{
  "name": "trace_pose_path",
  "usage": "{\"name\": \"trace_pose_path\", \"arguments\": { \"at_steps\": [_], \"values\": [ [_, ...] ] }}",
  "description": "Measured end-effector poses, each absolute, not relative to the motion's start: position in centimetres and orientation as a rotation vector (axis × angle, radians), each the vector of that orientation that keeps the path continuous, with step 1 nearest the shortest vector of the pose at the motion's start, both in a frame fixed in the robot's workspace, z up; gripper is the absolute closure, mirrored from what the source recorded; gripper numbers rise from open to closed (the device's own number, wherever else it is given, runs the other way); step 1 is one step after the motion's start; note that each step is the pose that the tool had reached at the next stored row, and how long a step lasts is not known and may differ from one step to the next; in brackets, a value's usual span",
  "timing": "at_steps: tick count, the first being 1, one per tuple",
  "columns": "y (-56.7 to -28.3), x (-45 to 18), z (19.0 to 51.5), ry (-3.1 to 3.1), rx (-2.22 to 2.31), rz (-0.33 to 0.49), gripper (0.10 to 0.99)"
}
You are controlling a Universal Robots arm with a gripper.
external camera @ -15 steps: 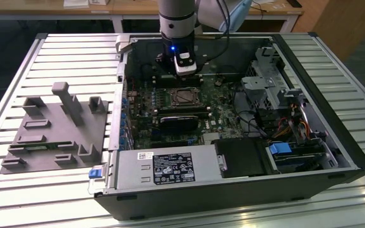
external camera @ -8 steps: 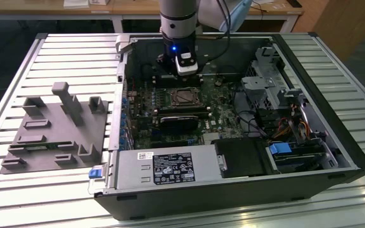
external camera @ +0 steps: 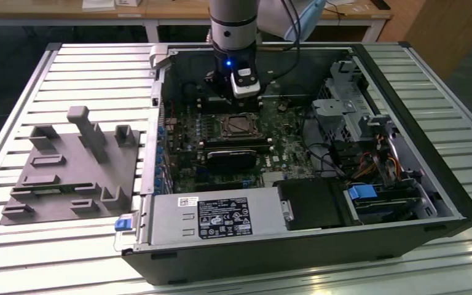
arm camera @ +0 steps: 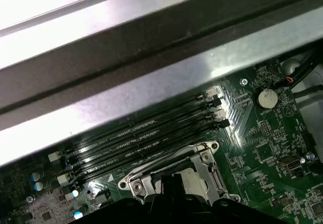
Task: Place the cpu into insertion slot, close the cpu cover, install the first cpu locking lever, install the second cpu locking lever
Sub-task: 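Install the first cpu locking lever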
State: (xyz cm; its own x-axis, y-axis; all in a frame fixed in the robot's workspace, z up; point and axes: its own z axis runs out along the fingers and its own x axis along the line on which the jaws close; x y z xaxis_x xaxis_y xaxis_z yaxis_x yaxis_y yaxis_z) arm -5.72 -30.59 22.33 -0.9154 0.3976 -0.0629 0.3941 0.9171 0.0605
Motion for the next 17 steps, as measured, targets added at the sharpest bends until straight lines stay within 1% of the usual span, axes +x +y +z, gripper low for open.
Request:
{"name": "trace_pose_path", "arguments": {
  "at_steps": [13,17],
  "values": [
    [-32.5,-5.6,22.3,3.006,0.609,0.072,0.984],
    [-32.5,-5.6,22.3,3.007,0.605,0.072,0.984]
  ]
}}
